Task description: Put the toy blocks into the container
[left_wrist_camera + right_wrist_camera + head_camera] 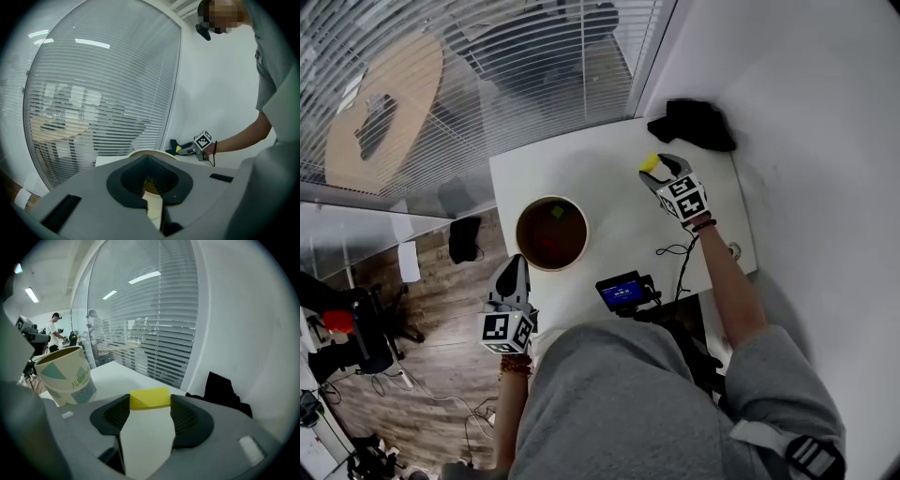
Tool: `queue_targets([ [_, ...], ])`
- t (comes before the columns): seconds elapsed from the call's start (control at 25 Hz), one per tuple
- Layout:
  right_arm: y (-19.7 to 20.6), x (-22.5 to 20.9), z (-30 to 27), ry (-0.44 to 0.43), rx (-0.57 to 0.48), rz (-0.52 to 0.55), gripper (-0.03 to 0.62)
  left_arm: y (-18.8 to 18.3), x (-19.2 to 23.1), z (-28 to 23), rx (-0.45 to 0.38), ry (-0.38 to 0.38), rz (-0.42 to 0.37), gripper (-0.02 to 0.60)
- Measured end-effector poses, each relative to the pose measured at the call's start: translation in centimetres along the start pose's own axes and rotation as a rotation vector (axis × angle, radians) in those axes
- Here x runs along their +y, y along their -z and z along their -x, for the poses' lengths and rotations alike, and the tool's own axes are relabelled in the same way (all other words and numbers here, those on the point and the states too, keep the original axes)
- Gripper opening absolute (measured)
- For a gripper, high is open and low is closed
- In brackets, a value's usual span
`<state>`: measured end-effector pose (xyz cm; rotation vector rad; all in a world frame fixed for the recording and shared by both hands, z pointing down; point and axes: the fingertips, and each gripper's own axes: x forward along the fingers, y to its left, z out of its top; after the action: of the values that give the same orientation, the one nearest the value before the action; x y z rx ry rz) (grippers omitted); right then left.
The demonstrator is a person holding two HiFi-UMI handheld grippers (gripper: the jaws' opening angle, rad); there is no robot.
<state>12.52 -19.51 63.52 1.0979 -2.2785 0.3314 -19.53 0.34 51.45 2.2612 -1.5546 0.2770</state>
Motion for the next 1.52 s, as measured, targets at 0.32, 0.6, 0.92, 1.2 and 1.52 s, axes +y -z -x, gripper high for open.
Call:
queue_targets([
  [0.32, -3.7, 2.0, 1.2, -0.018, -0.083, 0.042, 0.281, 0.1, -0.1, 0.0, -0.002, 0.004, -0.001, 0.008],
  [0.6, -6.9, 3.9, 2.5, -0.041, -0.152, 0.075, 0.281, 0.0, 0.1, 0.4, -0.005, -0.006, 0.002, 0.008],
  [0.92, -10.0, 6.3, 4.6, -0.082, -0.230, 0.117, 0.281, 0.3, 0.1, 0.5, -0.006, -0.008, 0.000, 0.008],
  [1.2, -12.4, 8.9, 5.9, -0.133, -0.277, 0.155, 0.280, 0.1, 0.0, 0.3, -0.008, -0.004, 0.006, 0.008],
  [1.52, -13.7, 12.7, 7.0, -0.193, -0.313, 0.179, 0.281, 0.5, -0.1, 0.2, -0.007, -0.002, 0.009, 0.008],
])
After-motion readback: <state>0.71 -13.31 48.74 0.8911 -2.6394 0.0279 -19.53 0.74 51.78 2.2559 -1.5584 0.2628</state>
